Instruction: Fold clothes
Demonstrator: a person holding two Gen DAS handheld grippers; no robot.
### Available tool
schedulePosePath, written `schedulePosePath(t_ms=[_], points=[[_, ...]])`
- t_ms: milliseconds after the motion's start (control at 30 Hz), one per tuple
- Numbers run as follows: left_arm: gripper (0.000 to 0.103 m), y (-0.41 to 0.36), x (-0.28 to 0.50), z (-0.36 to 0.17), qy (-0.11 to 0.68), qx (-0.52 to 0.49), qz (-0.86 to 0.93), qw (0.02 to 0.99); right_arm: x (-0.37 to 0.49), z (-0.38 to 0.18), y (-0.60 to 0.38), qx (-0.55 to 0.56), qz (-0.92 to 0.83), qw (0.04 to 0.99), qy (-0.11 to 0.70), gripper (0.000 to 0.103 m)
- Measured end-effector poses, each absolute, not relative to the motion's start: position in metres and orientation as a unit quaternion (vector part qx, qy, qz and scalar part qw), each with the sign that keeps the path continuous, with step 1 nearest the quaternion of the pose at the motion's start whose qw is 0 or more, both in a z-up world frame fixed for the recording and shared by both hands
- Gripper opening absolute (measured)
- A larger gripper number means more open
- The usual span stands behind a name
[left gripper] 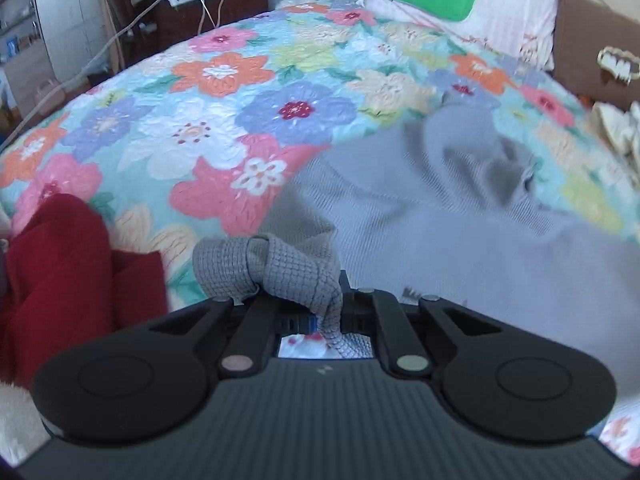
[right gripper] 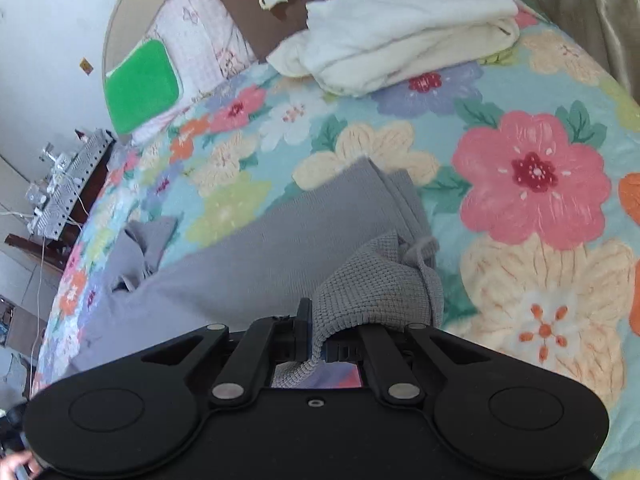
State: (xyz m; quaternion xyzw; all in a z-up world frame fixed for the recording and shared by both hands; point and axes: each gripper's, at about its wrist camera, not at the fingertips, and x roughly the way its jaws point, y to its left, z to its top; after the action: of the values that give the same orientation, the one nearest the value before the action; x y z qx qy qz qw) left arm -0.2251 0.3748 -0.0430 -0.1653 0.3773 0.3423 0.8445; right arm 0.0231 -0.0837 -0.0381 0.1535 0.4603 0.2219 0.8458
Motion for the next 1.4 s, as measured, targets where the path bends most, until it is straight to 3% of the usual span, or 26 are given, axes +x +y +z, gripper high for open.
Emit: schedulePosePath(t_ms=[267, 467, 600, 733, 833, 933, 967, 1067, 1133, 1333, 1400], points=[[0.007, 0.368, -0.247, -0.013, 0.371, -0.180, 0.333, 0.848, -0.027, 0.009, -0.071, 0.002, 0.213, 0.903, 0.374, 0.004], [0.009, 0.366, -0.243, -0.045, 0.451, -0.190, 0.310, 0.815, -0.014, -0.019, -0.072, -0.024, 0.184, 0.859, 0.477, 0.005], [0.011, 0.364, -0.250, -0.048, 0.453, -0.204, 0.301, 0.814, -0.017, -0.020, -0.082, -0.015, 0.170, 0.855, 0.490, 0.005], [0.018, 0.360, -0.254, -0.036, 0.455, -0.195, 0.287, 0.820, -0.029, -0.019, -0.095, -0.019, 0.142, 0.852, 0.503, 0.011], [0.025, 0.351, -0.265, -0.012, 0.445, -0.177, 0.266, 0.837, -0.041, -0.007, -0.107, -0.013, 0.117, 0.865, 0.488, 0.024], [0.043, 0.344, -0.277, 0.017, 0.425, -0.152, 0.252, 0.856, -0.061, 0.009, -0.106, -0.020, 0.110, 0.885, 0.451, 0.044], [0.044, 0.342, -0.281, 0.026, 0.418, -0.141, 0.251, 0.862, -0.067, 0.014, -0.103, -0.021, 0.115, 0.890, 0.440, 0.048], [0.045, 0.344, -0.287, 0.051, 0.396, -0.118, 0.249, 0.876, -0.074, 0.026, -0.082, -0.011, 0.155, 0.891, 0.427, 0.049], [0.061, 0.351, -0.285, 0.061, 0.375, -0.127, 0.239, 0.887, -0.077, 0.033, -0.057, -0.016, 0.190, 0.889, 0.417, 0.049], [0.062, 0.371, -0.221, 0.044, 0.399, -0.092, 0.207, 0.889, -0.073, 0.036, 0.050, -0.045, 0.259, 0.881, 0.393, 0.053], [0.061, 0.379, -0.194, 0.034, 0.409, -0.091, 0.198, 0.886, -0.081, 0.036, 0.097, -0.112, 0.257, 0.895, 0.347, 0.053]])
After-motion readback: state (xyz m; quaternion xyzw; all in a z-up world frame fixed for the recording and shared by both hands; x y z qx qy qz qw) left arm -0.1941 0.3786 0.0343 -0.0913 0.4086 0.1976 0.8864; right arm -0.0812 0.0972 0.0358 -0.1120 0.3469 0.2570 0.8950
